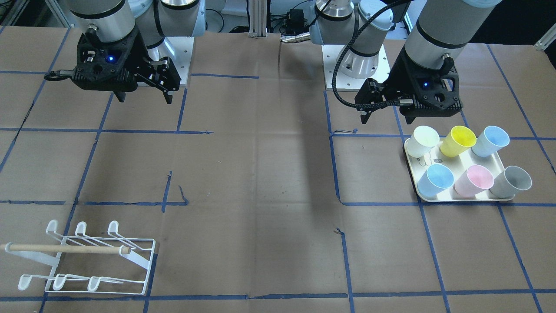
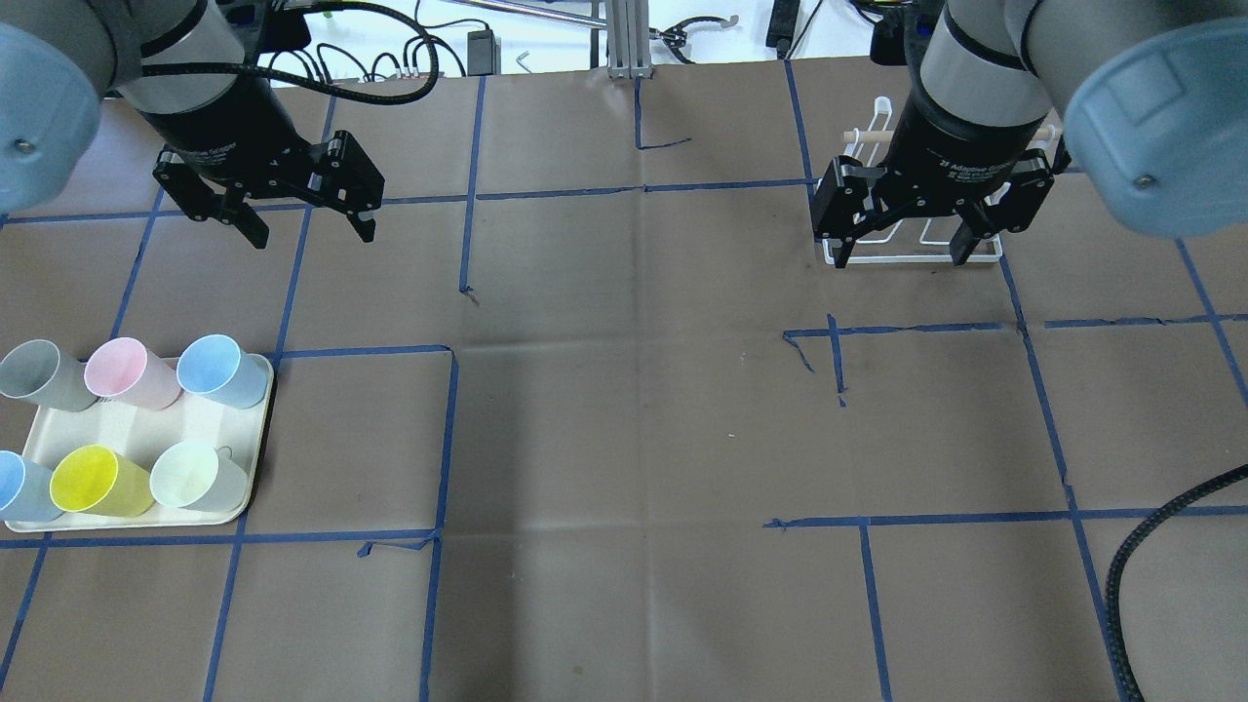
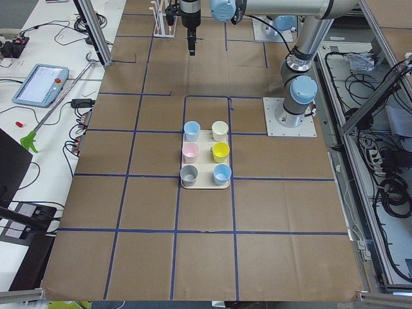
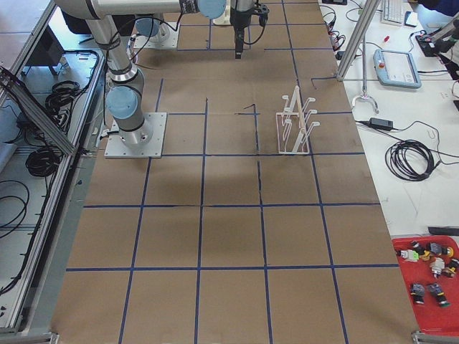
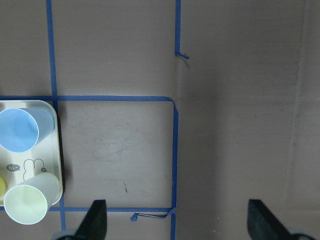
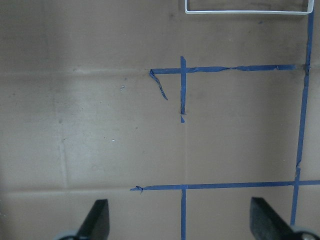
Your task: Transfer IKEA cup to right arm and place on rack
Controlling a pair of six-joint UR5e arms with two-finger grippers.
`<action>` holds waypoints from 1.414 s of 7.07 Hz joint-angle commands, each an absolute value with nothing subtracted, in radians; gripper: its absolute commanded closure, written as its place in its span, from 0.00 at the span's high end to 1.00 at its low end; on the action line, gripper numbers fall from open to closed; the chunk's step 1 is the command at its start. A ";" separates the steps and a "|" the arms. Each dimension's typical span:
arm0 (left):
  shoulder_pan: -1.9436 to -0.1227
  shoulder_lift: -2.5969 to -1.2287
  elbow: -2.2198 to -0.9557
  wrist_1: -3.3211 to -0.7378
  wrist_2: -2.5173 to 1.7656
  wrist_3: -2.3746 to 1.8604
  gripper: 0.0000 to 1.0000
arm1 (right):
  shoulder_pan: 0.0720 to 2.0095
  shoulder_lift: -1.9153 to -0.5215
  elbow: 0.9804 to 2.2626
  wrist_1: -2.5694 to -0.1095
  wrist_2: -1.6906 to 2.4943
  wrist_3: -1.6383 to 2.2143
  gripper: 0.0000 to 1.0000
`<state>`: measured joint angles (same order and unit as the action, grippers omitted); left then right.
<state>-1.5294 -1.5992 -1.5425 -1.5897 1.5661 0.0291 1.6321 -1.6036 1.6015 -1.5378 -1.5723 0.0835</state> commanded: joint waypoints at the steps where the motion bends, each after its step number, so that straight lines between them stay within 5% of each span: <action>1: -1.529 -1.598 -1.542 -1.589 1.565 0.029 0.99 | 1.632 -1.605 1.601 -1.537 -1.572 0.080 1.00; 10: -1.526 -1.585 -1.543 -1.589 1.571 0.035 0.99 | 1.632 -1.606 1.601 -1.536 -1.572 0.074 1.00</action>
